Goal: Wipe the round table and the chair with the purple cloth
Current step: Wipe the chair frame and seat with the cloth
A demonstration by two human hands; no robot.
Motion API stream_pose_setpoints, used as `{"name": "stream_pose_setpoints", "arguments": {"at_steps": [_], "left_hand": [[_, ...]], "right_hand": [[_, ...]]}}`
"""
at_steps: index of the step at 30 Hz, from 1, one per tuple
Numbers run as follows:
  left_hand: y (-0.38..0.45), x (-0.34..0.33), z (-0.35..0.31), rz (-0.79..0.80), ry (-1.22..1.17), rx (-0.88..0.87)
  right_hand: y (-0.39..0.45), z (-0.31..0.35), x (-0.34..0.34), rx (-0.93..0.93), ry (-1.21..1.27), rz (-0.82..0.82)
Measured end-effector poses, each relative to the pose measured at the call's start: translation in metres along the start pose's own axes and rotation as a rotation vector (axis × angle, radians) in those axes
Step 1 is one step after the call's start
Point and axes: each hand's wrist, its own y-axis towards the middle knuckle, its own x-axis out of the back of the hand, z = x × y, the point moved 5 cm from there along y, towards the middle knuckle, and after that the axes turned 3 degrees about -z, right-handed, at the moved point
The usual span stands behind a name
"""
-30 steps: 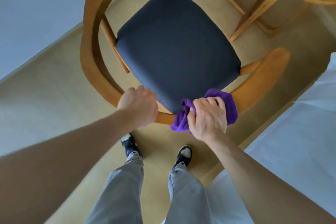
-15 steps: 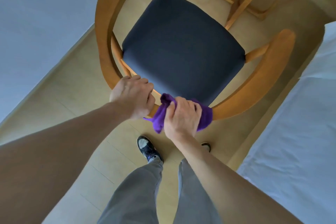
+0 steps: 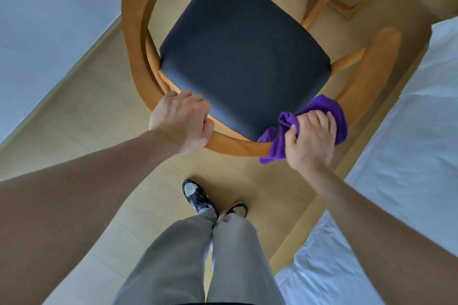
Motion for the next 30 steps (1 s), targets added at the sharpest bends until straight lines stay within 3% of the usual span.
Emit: {"name": "stream_pose_setpoints", "arguments": {"at_steps": [3, 7, 11, 16, 18, 24, 28, 30], "left_hand": [[0.001, 0.001, 0.0, 0.009, 0.006, -0.005], [0.0, 0.0, 0.001, -0.014, 0.024, -0.016], [0.001, -0.001, 0.001, -0.031, 0.026, -0.012], [0.0, -0.002, 0.0, -0.051, 0.012, -0.004], [0.0, -0.001, 0.0, -0.054, 0.02, -0.009], [-0.001, 0.001, -0.002, -0.062, 0.013, -0.022], [-0.001, 0.001, -0.002, -0.081, 0.012, -0.03], [-0.001, 0.0, -0.001, -0.099, 0.004, -0.031]], "right_hand": [[-0.025, 0.052, -0.003, -0.094, 0.087, 0.001], [-0.039, 0.088, -0.001, -0.011, 0.231, -0.008], [-0.024, 0.042, -0.003, 0.382, 0.062, 0.134], [0.01, -0.025, 0.001, 0.416, -0.055, 0.096], [0.011, -0.02, 0.0, 0.354, -0.03, 0.055], [-0.019, 0.041, 0.0, -0.177, 0.112, -0.007], [-0.039, 0.107, 0.001, -0.292, 0.367, 0.029], [-0.041, 0.114, 0.004, -0.167, 0.428, 0.043]]}}
